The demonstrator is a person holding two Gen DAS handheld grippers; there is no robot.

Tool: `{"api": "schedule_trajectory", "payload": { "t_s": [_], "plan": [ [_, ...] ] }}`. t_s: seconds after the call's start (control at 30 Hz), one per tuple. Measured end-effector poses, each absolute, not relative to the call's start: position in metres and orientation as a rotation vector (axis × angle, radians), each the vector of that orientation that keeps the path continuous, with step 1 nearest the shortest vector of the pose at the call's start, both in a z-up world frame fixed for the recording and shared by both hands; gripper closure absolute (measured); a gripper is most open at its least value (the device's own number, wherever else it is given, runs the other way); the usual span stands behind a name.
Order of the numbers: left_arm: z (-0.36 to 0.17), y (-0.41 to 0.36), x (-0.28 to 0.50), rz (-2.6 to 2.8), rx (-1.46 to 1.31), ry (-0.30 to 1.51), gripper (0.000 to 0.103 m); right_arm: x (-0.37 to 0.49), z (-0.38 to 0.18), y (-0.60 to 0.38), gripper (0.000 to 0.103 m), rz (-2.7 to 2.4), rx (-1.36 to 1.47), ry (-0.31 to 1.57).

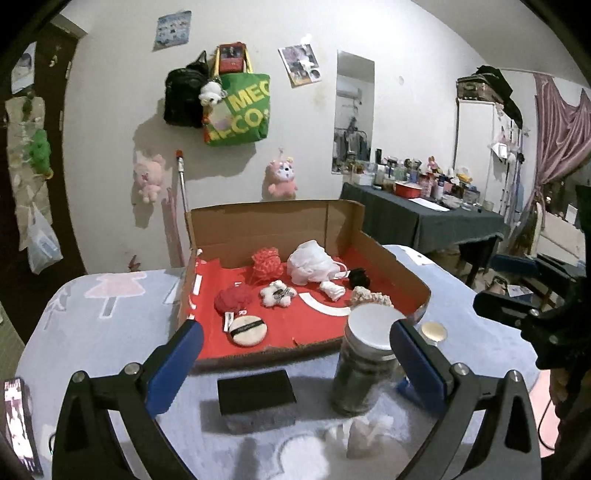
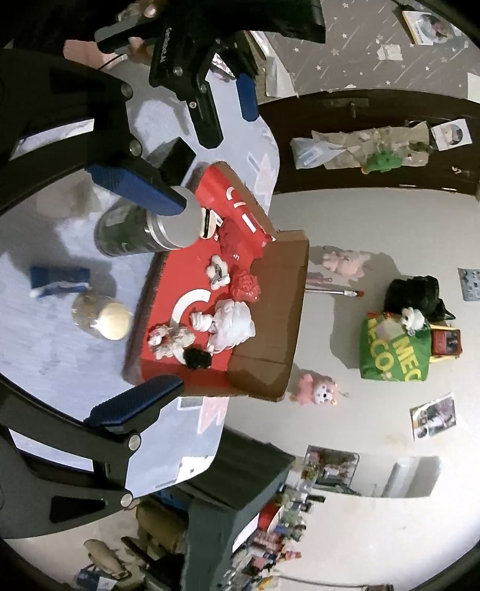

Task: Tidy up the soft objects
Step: 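Withdraw both tools from the box back toward the table items, then grasp the white tissue with the left tool while the right tool grasps the blue cloth roll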

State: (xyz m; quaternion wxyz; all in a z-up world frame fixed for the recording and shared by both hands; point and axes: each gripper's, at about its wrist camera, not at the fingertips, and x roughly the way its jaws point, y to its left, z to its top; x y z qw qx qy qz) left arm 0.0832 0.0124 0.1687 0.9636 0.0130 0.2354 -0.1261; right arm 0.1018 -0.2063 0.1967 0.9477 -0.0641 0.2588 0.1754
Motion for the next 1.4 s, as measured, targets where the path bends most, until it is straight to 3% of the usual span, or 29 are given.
{"api": "schedule_trajectory", "payload": {
  "t_s": [0.57,1.23,1.4],
  "plan": [
    [0.096,-0.002,0.054,-0.261,-0.069,0.558,0.000,0.054,0.130,-0.206,0.014,0.279,-0.098,0.524],
    [0.034,-0.026,0.075,-0.244,-0.020,0.733,0.001,0.078,0.057,-0.222,0.014,0.276,-0.040,0.668],
    [0.032,-0.034,0.082,-0.261,0.013,0.772,0.009,0.088,0.050,-0.221,0.014,0.323,-0.058,0.695]
  ]
}}
